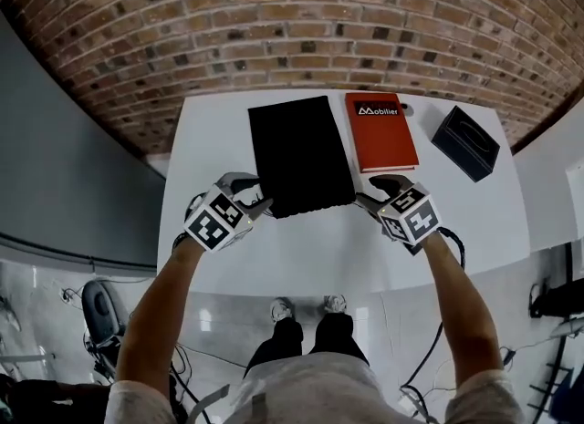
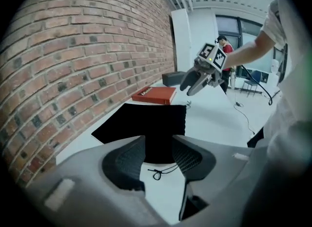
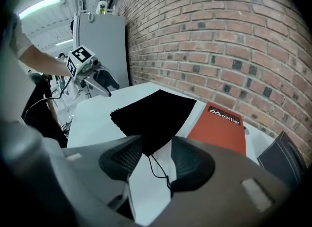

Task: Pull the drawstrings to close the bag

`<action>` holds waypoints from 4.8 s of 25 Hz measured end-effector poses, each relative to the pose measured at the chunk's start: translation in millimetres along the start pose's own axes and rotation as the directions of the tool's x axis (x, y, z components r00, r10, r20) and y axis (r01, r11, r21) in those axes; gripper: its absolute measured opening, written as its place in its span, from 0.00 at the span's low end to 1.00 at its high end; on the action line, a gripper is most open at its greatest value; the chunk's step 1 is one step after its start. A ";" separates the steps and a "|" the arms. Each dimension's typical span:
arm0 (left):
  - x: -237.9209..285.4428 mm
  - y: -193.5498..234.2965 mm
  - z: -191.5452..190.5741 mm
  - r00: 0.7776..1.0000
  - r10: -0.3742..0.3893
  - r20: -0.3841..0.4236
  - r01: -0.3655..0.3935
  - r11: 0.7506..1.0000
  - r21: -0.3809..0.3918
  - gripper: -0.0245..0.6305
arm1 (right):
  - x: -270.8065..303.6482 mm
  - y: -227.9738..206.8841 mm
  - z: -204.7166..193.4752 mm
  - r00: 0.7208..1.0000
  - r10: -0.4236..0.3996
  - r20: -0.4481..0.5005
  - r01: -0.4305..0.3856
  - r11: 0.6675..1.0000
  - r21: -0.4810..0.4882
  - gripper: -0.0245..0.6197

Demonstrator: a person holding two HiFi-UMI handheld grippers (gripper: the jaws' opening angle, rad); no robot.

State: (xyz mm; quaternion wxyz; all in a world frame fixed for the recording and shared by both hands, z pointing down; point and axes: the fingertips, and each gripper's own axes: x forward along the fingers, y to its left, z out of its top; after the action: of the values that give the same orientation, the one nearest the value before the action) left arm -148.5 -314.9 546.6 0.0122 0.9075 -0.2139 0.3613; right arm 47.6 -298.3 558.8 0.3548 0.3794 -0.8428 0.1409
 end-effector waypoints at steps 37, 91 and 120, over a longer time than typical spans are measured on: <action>52.4 -45.9 -88.2 0.856 -0.185 -0.482 0.368 0.874 0.318 0.22 | 55.0 25.4 -63.2 0.962 0.160 -0.220 -0.195 0.970 -0.146 0.20; -72.9 71.9 77.5 0.934 0.358 0.022 -0.357 0.934 -0.021 0.05 | -55.9 -27.8 120.6 0.972 -0.096 0.215 0.136 0.975 -0.177 0.05; -159.9 102.3 184.5 0.794 0.551 0.255 -0.477 0.826 -0.299 0.05 | -144.4 -58.2 224.5 0.838 -0.229 0.496 0.292 0.955 -0.053 0.05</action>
State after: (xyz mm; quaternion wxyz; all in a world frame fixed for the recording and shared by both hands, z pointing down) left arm -172.7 -379.7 291.0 -0.0232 0.8545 -0.4912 0.1673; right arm 46.9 -373.2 296.1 0.1717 0.4906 -0.8521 -0.0617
